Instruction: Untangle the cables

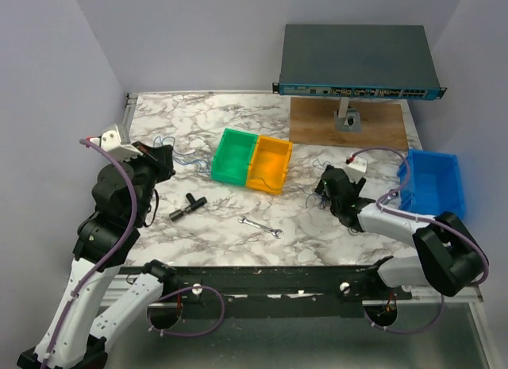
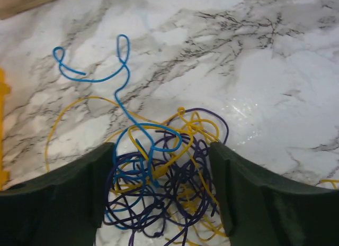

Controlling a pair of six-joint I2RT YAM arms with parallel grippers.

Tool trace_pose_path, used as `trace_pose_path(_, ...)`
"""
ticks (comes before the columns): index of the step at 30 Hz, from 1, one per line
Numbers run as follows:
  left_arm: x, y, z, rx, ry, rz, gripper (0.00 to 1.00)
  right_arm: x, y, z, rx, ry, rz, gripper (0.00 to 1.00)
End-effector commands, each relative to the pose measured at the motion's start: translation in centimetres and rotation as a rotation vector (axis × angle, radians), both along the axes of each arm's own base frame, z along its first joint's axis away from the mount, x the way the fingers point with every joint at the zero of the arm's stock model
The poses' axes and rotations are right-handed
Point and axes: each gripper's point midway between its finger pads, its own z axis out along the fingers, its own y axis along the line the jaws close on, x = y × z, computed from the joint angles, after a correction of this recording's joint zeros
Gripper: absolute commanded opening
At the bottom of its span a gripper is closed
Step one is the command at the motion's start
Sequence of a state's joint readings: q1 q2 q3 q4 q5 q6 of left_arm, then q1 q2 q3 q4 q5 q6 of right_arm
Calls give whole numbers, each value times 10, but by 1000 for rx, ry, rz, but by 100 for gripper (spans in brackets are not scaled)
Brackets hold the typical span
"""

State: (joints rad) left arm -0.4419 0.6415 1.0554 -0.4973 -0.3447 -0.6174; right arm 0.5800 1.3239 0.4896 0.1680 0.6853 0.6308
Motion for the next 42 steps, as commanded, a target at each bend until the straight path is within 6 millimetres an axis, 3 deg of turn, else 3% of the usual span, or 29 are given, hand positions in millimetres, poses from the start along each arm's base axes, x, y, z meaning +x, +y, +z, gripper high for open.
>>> trace_pose_path(1, -4, 37, 5, 65, 38, 155, 0, -3, -6, -22, 72, 105, -50, 72)
trace_pose_path(3, -6, 52, 12, 70, 35, 222, 0, -4, -19, -27, 58, 127, -123, 63)
trace_pose_path(9, -27, 99, 22, 55, 10, 446, 0, -13, -61, -30, 74, 135, -358, 48)
trace_pose_path(15, -45, 125, 7, -13, -9, 599, 0, -35, -96, -6, 136, -11, -540, 36)
trace_pose_path(17, -36, 109, 4, -1, -34, 502, 0, -35, -95, 2, 134, -43, -486, 27)
trace_pose_path(19, -18, 71, -4, 6, -43, 297, 0, -32, -88, 6, 157, -57, -428, 25)
trace_pose_path(23, 4, -10, -41, -13, 37, -109, 0, -28, -80, 7, 167, -58, -373, 24)
trace_pose_path(26, 16, -37, -65, -15, 98, -231, 0, -27, -78, 6, 154, -38, -357, 24)
trace_pose_path(31, 42, -41, -89, 32, 170, -217, 0, -24, -73, 5, 152, -22, -334, 24)
trace_pose_path(38, 90, -50, -100, 25, 176, -184, 0, -23, -69, 8, 164, -40, -299, 24)
trace_pose_path(42, 126, -46, -119, 200, 253, -101, 0, -25, -68, 8, 165, -37, -284, 24)
